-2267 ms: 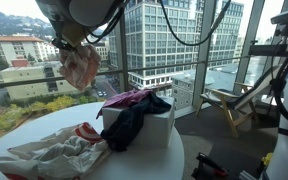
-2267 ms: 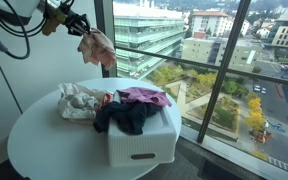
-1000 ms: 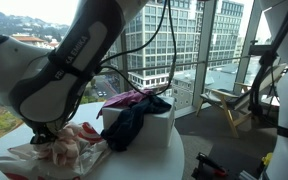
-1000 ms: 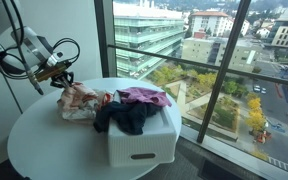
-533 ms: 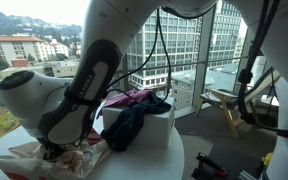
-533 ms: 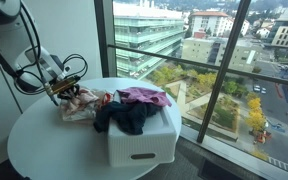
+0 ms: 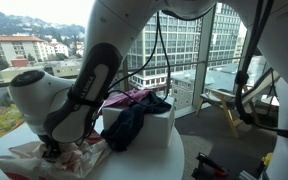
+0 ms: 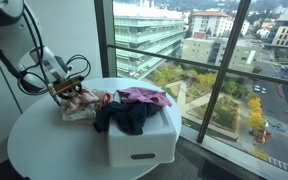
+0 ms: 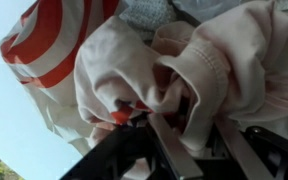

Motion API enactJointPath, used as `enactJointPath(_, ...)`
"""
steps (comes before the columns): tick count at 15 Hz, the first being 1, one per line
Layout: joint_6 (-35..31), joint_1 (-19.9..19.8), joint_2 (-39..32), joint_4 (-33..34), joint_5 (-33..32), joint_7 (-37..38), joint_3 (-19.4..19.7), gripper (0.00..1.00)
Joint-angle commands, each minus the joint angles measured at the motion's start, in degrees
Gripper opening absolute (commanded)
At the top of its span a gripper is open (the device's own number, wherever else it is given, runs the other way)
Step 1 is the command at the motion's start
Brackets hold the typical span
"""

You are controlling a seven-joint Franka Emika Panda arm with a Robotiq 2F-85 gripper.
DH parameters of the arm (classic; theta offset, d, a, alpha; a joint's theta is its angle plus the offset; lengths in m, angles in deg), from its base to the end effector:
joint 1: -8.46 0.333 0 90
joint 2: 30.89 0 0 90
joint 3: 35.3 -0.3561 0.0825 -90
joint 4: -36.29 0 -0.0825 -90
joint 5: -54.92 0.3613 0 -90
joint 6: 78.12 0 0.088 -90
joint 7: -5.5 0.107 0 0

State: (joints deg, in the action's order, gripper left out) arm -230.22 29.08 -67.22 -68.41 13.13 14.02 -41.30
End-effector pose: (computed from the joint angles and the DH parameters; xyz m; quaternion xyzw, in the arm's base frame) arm 0.5952 0.3094 0.2525 0.8818 0.4290 0.1452 0.1313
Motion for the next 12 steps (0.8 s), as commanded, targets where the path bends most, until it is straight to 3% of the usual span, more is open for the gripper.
enactJointPath(1,3.1,-0.1,8.8,-3.0,1.8,-2.5,0.8,0.72)
enactJointPath(4,9.8,0.6,14.5,-2.0,-0.7,0.0,3.0,0.96)
enactJointPath(5,13.3,0.7,16.2,-1.5,-1.8,1.0,3.6,0.99)
enactJointPath(12,31.6,-3.9,25.6,-5.0,-11.8,12.8,4.7,1.00)
